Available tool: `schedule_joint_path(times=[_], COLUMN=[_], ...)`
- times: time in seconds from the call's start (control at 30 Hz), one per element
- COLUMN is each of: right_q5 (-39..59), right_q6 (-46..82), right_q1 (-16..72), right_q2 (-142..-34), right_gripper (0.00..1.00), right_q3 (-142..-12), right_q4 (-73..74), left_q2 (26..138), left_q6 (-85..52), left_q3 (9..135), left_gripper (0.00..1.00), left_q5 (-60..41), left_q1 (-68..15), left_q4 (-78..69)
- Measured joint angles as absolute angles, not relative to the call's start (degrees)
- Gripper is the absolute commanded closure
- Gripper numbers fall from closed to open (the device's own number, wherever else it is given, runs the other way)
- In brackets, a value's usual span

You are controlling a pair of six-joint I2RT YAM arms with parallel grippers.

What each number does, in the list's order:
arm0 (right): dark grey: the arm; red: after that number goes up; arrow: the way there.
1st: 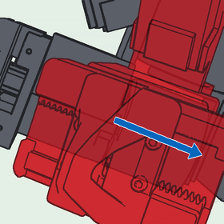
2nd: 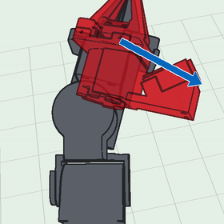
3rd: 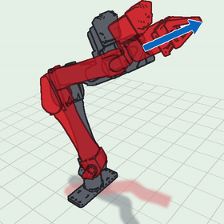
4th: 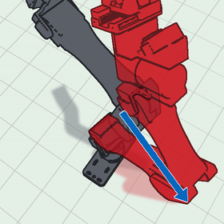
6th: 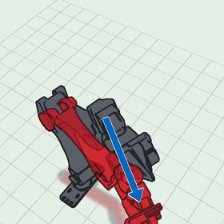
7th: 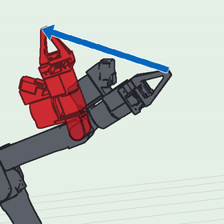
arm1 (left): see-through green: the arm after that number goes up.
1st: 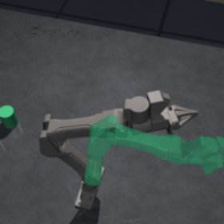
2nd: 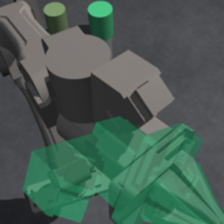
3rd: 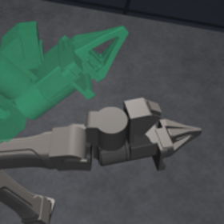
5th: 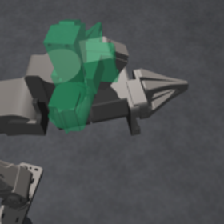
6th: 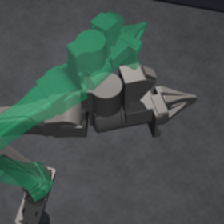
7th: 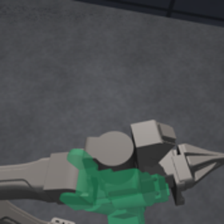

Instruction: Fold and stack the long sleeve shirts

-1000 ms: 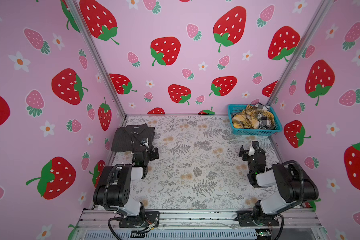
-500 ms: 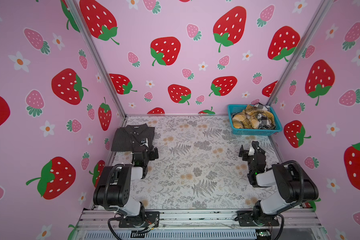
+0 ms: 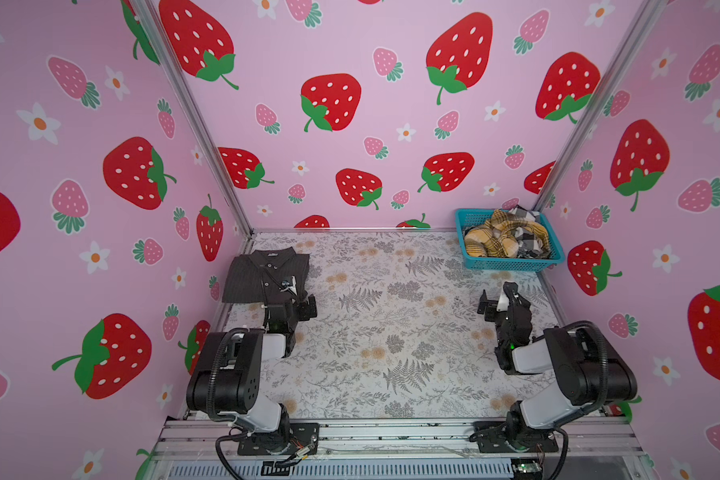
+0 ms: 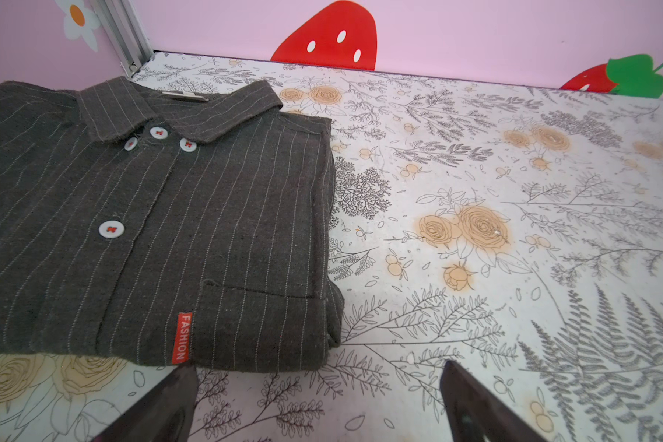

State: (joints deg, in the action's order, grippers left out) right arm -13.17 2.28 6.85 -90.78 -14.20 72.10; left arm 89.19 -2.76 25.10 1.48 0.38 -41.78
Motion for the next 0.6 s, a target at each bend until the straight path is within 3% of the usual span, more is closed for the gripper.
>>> schedule_joint_path(times=[0.6], right_q5=[-13.17], right_q6=[2.28], right_q1=[6.85], right_q2=[-90.78], right_gripper=[0.00], right_q3=[-14.20], right_q4=[72.01], left_q2=[89.21], left_q6=[-2.72], left_q3=[25.54], left_gripper=[0.01], left_q5=[1.23], left_q1=[0.49], left_q4=[-41.78])
